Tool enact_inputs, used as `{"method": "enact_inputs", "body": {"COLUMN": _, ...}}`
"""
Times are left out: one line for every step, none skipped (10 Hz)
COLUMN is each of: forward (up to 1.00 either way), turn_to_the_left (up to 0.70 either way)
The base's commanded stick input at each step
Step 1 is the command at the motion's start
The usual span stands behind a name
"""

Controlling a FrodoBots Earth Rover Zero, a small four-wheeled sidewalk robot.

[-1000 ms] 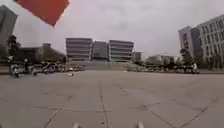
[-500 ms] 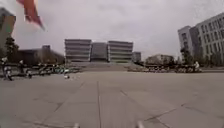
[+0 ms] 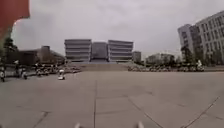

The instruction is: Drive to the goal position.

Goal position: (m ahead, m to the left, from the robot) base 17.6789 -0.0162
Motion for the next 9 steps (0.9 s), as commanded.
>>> {"method": "enact_inputs", "body": {"forward": 0.85, "turn_to_the_left": 0.0}}
{"method": "enact_inputs", "body": {"forward": 0.85, "turn_to_the_left": 0.0}}
{"method": "enact_inputs", "body": {"forward": 0.85, "turn_to_the_left": 0.0}}
{"method": "enact_inputs", "body": {"forward": 0.85, "turn_to_the_left": 0.0}}
{"method": "enact_inputs", "body": {"forward": 0.85, "turn_to_the_left": 0.0}}
{"method": "enact_inputs", "body": {"forward": 0.85, "turn_to_the_left": 0.0}}
{"method": "enact_inputs", "body": {"forward": 0.85, "turn_to_the_left": 0.0}}
{"method": "enact_inputs", "body": {"forward": 0.85, "turn_to_the_left": 0.0}}
{"method": "enact_inputs", "body": {"forward": 0.85, "turn_to_the_left": 0.0}}
